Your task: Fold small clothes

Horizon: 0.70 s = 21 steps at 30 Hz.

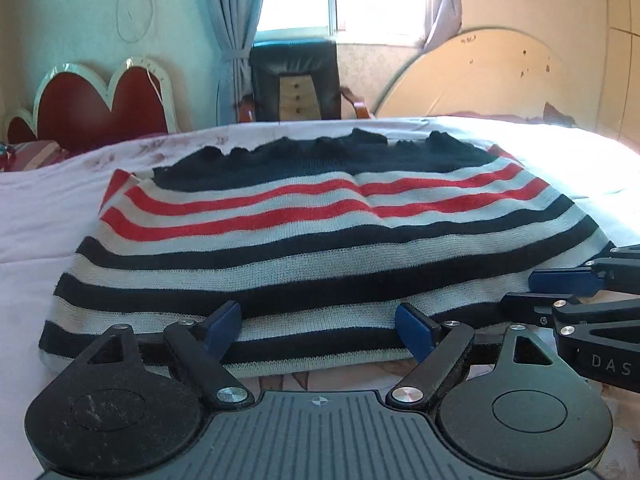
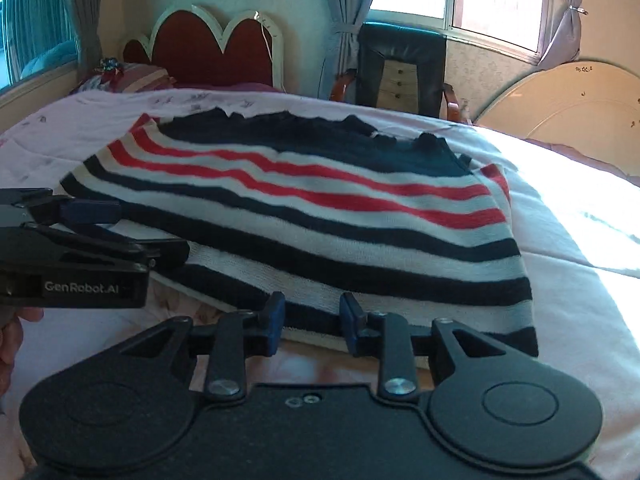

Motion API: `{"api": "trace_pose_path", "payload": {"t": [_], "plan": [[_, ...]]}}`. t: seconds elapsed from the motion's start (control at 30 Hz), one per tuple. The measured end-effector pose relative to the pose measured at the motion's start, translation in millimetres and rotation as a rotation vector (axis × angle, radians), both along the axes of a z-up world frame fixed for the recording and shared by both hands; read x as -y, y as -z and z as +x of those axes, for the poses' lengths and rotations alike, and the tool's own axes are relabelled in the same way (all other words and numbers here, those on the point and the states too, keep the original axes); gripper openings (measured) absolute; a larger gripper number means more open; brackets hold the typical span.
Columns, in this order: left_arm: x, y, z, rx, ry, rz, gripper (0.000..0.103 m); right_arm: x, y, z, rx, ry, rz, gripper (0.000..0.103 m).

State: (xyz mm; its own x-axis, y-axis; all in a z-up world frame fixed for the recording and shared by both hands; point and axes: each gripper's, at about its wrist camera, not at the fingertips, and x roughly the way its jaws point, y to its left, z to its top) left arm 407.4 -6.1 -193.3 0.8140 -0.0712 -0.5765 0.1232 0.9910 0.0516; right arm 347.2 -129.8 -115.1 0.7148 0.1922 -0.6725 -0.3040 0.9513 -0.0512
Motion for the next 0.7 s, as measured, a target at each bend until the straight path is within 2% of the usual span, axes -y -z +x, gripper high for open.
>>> {"api": "trace_pose_path", "payload": {"t": [0.1,0.17,0.23,0.27,0.3,0.7], "plan": [[-3,-7,-7,0.004,-0.012,-0.008,0.084,0,0,-3,0.015,0.006,-0.003,0.030],[-5,-14,-15,0.048,-0.018,-0.007,0.084,0,-9,-5,0.017,0.010,0.003,0.029],[-10,-9,-13,0.007,-0.033,0.003,0.084,4,-13,-10,0.048,0.013,0.025,0.030],[-12,-4,-12,-0.005,-0.036,-0.009,0.084,4,-10,-9,0.034,0.016,0.018,0.030],[-15,-1,-13,0.002,-0.035,-0.024,0.084,3,-3,-6,0.003,0.016,0.003,0.030],[-21,-2,-14,0.002,-0.025,-0.039,0.085,-2,4,-9,0.031,0.013,-0.029,0.031]]}}
